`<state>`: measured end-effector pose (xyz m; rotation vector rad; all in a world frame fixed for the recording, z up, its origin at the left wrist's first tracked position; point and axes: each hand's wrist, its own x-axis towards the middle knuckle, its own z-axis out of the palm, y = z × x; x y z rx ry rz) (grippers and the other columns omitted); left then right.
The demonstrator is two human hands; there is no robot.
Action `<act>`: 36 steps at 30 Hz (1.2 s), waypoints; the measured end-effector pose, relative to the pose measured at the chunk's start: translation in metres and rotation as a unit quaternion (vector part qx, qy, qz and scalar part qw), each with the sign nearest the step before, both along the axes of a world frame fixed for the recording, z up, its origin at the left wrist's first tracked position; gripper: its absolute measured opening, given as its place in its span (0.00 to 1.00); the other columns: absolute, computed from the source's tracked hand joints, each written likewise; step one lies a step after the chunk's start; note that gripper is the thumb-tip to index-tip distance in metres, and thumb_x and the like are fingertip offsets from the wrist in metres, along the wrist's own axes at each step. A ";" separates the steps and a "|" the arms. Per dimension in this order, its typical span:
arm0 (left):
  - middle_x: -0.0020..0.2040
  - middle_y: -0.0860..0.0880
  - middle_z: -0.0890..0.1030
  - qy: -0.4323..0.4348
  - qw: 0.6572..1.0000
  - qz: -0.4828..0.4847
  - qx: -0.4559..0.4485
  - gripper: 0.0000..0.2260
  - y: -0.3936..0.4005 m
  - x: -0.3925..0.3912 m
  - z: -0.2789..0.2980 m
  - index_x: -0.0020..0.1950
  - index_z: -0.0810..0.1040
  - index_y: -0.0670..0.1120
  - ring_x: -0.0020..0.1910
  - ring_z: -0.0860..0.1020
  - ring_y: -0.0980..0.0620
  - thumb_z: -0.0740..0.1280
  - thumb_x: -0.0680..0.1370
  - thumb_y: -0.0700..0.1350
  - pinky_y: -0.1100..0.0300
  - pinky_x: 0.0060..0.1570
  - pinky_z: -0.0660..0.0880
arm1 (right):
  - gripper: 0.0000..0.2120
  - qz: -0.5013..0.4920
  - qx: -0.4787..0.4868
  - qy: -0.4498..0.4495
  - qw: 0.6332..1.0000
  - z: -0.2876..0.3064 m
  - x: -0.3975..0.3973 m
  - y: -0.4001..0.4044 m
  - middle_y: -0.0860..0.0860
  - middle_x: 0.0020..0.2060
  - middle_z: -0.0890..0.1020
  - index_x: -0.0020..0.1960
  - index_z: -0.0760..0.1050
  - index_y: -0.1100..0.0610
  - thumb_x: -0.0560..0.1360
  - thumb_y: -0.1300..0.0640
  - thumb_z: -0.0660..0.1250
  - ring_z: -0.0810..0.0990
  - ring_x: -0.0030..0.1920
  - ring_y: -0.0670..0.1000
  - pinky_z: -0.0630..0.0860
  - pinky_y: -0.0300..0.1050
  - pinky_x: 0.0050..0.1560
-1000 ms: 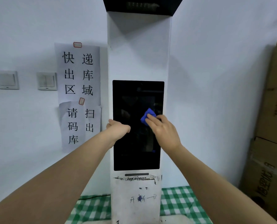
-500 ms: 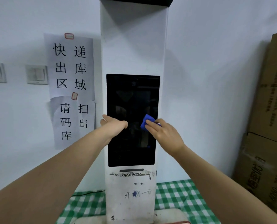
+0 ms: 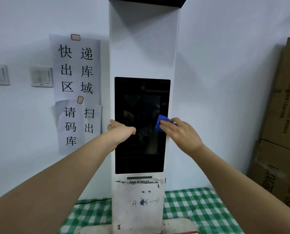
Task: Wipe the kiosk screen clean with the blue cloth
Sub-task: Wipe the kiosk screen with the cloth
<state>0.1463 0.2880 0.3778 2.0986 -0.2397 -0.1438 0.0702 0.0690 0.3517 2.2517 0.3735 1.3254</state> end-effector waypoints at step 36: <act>0.79 0.45 0.45 -0.003 1.000 0.000 0.010 0.45 -0.001 -0.002 -0.002 0.78 0.35 0.44 0.76 0.55 0.43 0.65 0.74 0.48 0.47 0.71 0.64 | 0.27 -0.024 0.143 0.014 0.989 -0.027 -0.006 0.012 0.54 0.50 0.84 0.50 0.82 0.63 0.52 0.79 0.75 0.80 0.40 0.58 0.74 0.42 0.27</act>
